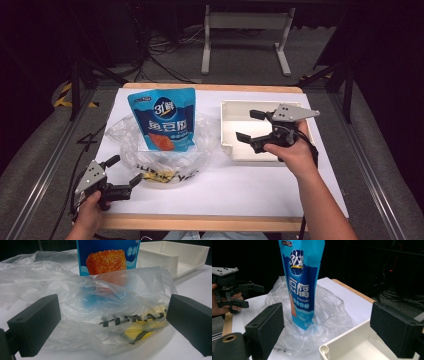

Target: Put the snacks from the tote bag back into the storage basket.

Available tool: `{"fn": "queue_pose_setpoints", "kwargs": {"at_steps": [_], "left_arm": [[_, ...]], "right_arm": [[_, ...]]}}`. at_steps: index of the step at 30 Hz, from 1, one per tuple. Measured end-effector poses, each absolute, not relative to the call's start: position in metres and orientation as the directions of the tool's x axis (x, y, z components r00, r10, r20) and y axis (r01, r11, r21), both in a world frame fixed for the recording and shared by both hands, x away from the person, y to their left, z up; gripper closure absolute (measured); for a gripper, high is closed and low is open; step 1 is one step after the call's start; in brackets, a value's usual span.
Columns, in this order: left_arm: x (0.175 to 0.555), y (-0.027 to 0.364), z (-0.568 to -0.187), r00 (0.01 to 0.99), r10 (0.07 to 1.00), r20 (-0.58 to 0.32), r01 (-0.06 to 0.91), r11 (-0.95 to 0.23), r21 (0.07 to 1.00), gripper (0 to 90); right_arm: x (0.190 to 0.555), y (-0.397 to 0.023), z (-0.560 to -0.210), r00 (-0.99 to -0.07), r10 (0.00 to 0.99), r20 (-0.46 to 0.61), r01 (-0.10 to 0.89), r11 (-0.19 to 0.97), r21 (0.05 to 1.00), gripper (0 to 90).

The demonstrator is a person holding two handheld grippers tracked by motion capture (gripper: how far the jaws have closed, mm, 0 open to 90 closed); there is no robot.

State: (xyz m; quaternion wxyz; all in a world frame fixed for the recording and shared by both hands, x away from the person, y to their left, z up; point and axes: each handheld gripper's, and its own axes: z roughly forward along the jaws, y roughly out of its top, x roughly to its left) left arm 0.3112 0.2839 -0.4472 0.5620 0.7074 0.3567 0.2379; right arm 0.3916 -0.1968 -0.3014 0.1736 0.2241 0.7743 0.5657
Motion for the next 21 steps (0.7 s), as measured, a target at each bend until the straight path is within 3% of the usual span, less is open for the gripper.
{"fn": "queue_pose_setpoints", "kwargs": {"at_steps": [21], "left_arm": [[0.311, 0.285, -0.446, 0.638, 0.767, -0.064, 0.239, -0.118, 0.964, 0.1]], "right_arm": [[0.431, -0.122, -0.298, -0.890, 0.456, -0.006, 0.149, 0.302, 0.942, 9.7]]}}
